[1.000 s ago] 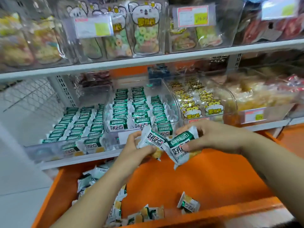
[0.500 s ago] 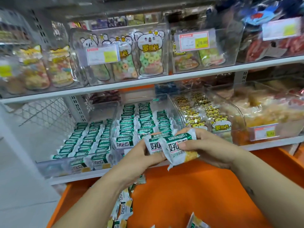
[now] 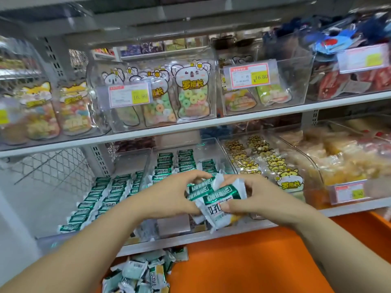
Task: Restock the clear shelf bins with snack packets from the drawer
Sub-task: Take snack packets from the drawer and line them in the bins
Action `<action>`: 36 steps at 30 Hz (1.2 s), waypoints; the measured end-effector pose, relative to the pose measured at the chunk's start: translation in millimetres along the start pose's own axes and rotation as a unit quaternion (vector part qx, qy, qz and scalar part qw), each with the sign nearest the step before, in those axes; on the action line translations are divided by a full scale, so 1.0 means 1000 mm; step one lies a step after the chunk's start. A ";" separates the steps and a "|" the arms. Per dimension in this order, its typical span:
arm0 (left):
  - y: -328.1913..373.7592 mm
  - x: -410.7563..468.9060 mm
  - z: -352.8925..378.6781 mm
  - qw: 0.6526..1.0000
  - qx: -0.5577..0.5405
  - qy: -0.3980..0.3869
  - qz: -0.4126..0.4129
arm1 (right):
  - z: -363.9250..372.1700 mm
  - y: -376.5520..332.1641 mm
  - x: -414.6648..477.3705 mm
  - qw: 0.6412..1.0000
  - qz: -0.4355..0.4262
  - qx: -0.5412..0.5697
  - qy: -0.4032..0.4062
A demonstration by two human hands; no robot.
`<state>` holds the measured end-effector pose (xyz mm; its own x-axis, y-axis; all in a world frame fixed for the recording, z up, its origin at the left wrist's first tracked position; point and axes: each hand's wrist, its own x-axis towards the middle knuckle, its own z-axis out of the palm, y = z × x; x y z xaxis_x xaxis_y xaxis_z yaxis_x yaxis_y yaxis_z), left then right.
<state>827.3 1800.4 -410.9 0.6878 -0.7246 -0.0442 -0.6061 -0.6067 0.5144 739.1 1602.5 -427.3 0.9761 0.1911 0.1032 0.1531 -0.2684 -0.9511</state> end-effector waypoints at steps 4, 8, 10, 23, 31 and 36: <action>-0.003 0.021 -0.010 0.999 0.024 0.037 0.006 | -0.016 0.003 0.018 0.999 0.007 0.020 0.026; -0.010 0.049 -0.015 0.992 0.038 0.116 -0.015 | -0.037 0.022 0.042 0.986 0.001 0.006 0.166; -0.019 0.071 -0.013 0.987 0.053 0.149 -0.035 | -0.046 0.038 0.056 0.970 0.012 -0.011 0.244; -0.069 0.215 0.009 0.981 0.064 0.113 -0.143 | -0.065 0.093 0.112 0.924 -0.002 -0.030 0.382; -0.083 0.236 0.015 0.954 0.230 0.122 -0.146 | -0.077 0.102 0.112 0.946 0.010 0.008 0.324; -0.080 0.243 0.021 0.936 0.245 0.195 -0.160 | -0.080 0.105 0.112 0.950 0.007 0.007 0.312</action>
<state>1034.6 1665.6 -480.3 0.9014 -0.3634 0.2355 -0.3887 -0.9187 0.0699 876.8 1520.1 -492.4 0.8797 -0.4115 0.2383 0.1408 -0.2533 -0.9571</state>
